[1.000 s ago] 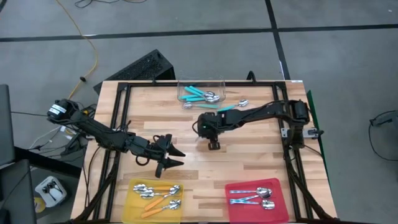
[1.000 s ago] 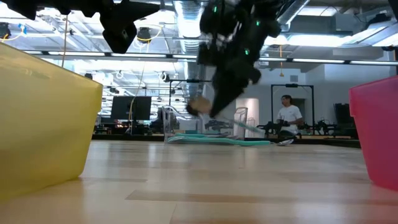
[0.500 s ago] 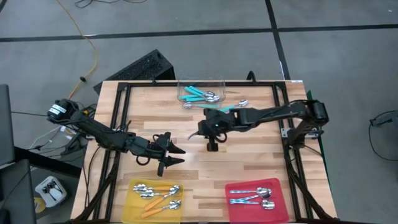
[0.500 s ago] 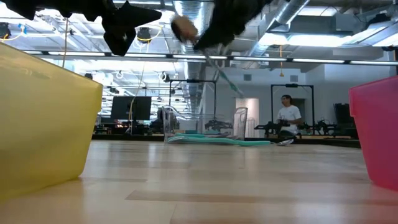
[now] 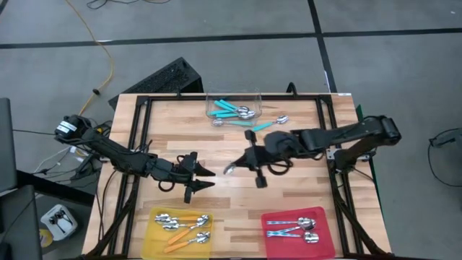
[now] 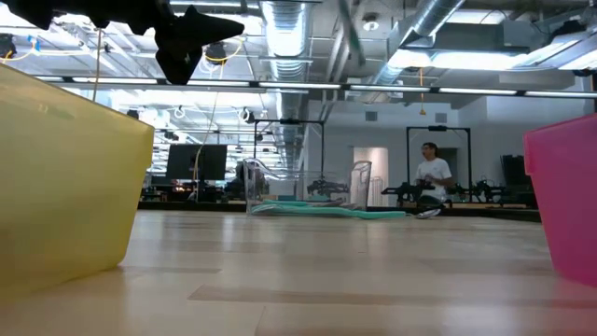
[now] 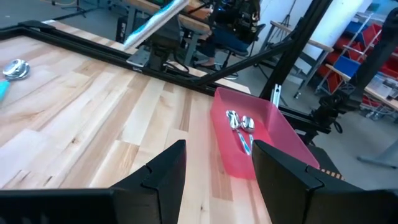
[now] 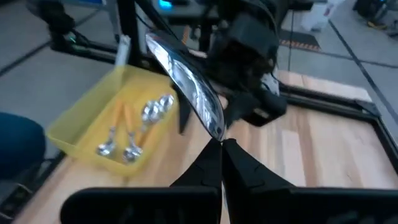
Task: Sort silverware by color (type)
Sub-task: Put the white and blue spoon into the red bin
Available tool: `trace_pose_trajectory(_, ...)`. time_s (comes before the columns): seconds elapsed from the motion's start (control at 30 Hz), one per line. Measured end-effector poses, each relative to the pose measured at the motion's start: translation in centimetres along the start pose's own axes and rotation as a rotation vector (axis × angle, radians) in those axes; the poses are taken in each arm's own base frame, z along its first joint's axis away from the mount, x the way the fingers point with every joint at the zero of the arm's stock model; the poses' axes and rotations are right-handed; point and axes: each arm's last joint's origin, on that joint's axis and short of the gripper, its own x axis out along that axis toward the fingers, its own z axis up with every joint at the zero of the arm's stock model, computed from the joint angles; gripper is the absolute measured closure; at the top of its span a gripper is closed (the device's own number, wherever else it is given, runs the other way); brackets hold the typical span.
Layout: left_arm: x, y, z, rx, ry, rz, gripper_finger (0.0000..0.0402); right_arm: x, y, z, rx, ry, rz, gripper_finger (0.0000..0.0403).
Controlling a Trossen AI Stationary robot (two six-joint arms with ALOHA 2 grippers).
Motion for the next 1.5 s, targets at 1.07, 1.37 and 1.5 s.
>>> trace_pose_trajectory(1.07,0.0,0.1,0.0,0.024,-0.010,0.024,0.0235,-12.8,10.6,1.9,0.102,-0.069,0.361,0.0379)
trace_pose_trajectory(1.37,0.0,0.1,0.0,0.024,-0.010,0.024,0.0235,-13.6,13.4,1.1,0.256,0.028,0.462,0.0379)
trace_pose_trajectory(1.5,0.0,0.1,0.0,0.024,-0.010,0.025,0.0235,-13.8,14.4,0.7,0.317,0.075,0.474,0.0379)
